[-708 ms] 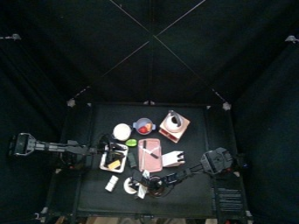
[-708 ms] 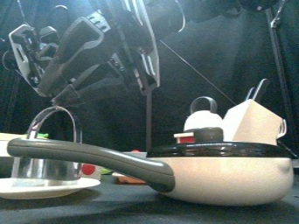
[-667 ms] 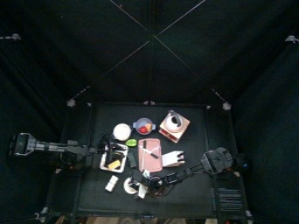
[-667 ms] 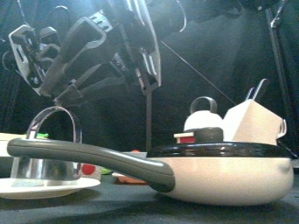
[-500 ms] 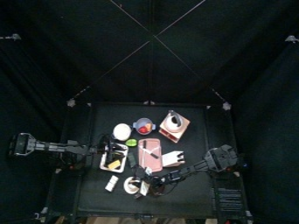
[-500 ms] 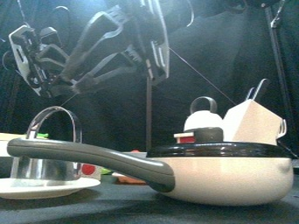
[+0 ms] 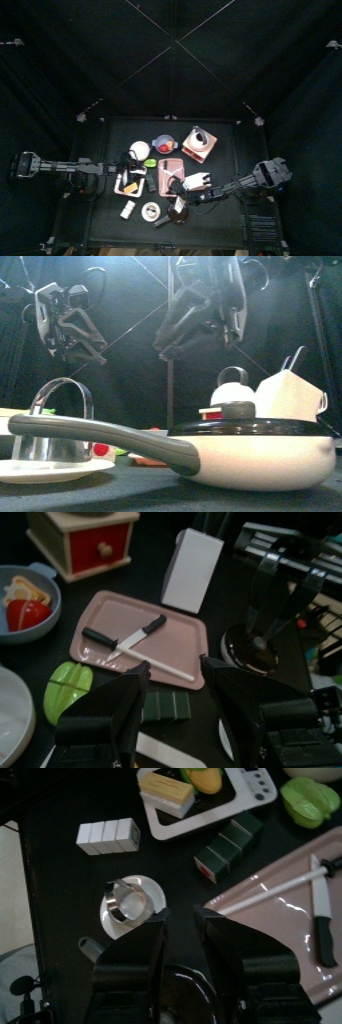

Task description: Grab egg sushi

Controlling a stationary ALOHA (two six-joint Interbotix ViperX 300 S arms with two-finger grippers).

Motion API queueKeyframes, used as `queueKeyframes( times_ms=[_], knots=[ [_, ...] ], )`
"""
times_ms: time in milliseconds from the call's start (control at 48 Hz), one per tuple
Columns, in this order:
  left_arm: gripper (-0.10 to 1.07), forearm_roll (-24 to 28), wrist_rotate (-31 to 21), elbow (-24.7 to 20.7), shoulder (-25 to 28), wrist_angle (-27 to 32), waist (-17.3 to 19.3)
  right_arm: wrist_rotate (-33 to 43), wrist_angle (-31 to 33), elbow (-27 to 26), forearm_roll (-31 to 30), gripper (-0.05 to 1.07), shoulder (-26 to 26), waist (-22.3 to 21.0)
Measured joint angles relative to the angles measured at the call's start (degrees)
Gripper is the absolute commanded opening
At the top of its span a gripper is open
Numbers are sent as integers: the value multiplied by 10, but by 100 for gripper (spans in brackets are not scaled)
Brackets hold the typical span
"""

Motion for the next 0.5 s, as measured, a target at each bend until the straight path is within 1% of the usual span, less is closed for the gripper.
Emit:
queueKeyframes(
  times_ms=[42, 62, 104, 208, 333, 500],
  knots=[
    [84, 0, -2, -8, 1, 27, -4, 2, 5, 13, 11, 69, -14, 0],
    [84, 0, -3, -17, 0, 60, -11, 4, 8, 18, 15, 69, -19, 1],
    [84, 0, -4, -25, 1, 97, -22, 4, 11, 29, 23, 69, -33, 1],
    [84, -4, -9, -38, 1, 171, -62, 5, 18, 51, 32, 69, -61, 7],
    [83, -22, -21, -42, 1, 217, -98, 5, 21, 62, 33, 68, -83, 18],
    [83, -47, -43, -44, 5, 277, -119, 5, 25, 63, 33, 68, -93, 25]
  ],
)
